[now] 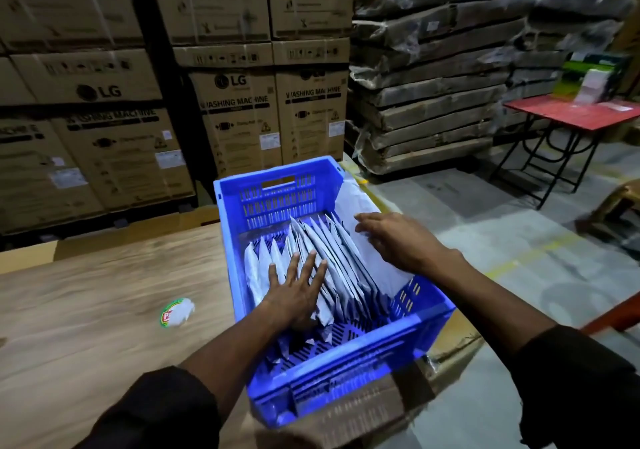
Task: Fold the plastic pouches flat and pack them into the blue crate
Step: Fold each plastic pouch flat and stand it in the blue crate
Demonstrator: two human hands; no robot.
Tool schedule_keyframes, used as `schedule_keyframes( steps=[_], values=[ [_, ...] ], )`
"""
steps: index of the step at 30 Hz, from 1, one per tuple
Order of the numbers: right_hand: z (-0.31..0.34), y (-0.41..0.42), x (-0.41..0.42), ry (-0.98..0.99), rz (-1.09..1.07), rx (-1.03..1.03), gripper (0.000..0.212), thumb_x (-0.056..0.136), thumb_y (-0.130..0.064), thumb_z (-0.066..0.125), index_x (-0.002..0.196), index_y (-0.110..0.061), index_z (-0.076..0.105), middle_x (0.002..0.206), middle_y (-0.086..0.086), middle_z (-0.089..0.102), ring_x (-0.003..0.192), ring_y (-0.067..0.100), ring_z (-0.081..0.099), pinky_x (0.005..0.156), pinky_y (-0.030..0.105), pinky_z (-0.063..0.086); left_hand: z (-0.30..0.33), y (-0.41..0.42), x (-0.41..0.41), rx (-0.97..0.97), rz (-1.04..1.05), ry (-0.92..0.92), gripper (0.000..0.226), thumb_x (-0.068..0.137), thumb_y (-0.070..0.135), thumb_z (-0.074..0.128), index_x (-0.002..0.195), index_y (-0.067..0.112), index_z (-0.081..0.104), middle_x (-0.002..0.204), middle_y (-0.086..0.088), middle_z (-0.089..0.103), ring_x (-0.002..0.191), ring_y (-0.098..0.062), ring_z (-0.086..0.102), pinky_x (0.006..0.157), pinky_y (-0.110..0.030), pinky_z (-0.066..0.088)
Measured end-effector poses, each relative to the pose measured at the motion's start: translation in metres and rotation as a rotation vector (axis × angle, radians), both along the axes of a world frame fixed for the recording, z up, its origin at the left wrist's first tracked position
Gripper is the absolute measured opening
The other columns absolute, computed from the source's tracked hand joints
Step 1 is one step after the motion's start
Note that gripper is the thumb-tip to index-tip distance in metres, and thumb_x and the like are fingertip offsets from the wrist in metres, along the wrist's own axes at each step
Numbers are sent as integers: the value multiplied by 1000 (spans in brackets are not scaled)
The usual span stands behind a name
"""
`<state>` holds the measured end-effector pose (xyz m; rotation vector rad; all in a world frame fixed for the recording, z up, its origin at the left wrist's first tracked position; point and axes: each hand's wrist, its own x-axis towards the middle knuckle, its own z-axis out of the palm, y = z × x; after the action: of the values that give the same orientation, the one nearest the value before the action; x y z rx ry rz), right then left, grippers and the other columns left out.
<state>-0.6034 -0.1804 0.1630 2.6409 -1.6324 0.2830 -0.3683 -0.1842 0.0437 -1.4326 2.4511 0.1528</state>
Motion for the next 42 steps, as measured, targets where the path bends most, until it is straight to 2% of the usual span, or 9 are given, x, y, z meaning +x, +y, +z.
schedule_keyframes(
  steps=[4,8,13,16,19,25,33,38,42],
  values=[
    [-1,1,-1,12,10,-12,34,96,-10,54,127,-18,65,150,-2,51,122,29,59,94,42,50,0,5,-9,-10,-52,32,139,74,82,63,151,23,-38,155,-4,-47,141,-34,-41,110,-75,-14],
    [5,4,-2,34,12,-13,34,100,-12,51,130,-19,63,153,-3,47,127,26,55,96,38,47,4,3,-16,-40,-47,56,111,93,70,49,154,23,-31,162,-4,-36,150,-35,-30,114,-72,-9],
    [12,5,-7,44,4,-44,34,99,-8,51,129,-15,65,151,-1,49,127,27,56,94,34,44,19,-7,-21,-8,-184,78,128,77,91,42,158,16,-23,159,-2,-37,147,-26,-36,113,-68,-19],
    [12,4,-7,91,-2,-47,36,98,-7,51,130,-17,63,153,-3,46,125,27,57,92,36,45,28,-18,-41,-35,-137,252,100,93,79,27,163,17,-8,169,-4,-19,153,-24,-25,120,-62,-14],
    [13,2,-4,186,-31,-35,41,95,-6,51,133,-19,59,157,-6,40,126,28,56,90,37,46,24,-30,-70,-56,-114,275,82,103,64,26,163,15,-1,170,-8,-13,155,-26,-20,122,-59,-9],
    [-1,-4,2,319,-79,13,38,92,-8,51,129,-16,55,160,-3,34,120,33,59,82,42,49,-1,-44,-94,-27,-98,250,80,102,67,16,163,20,-6,171,-5,-12,153,-29,-24,121,-60,-12],
    [-9,-16,9,385,-70,-33,34,90,-16,56,125,-17,54,152,-1,42,109,34,64,74,40,49,11,-59,-94,-118,-185,159,63,102,62,22,153,29,40,164,-16,20,156,-36,1,120,-65,-7],
    [-18,-26,11,370,-77,-35,32,92,-16,54,125,-16,55,147,1,47,108,34,63,75,42,55,30,-72,-102,-105,-310,51,59,103,44,39,158,23,32,167,-8,23,155,-28,11,121,-66,0],
    [-28,-34,13,346,-58,-38,30,92,-14,54,121,-14,56,144,4,50,107,35,63,73,44,53,22,-79,-108,-55,-280,-123,61,104,47,29,161,28,22,170,-4,14,157,-29,2,115,-74,-6]
  ],
)
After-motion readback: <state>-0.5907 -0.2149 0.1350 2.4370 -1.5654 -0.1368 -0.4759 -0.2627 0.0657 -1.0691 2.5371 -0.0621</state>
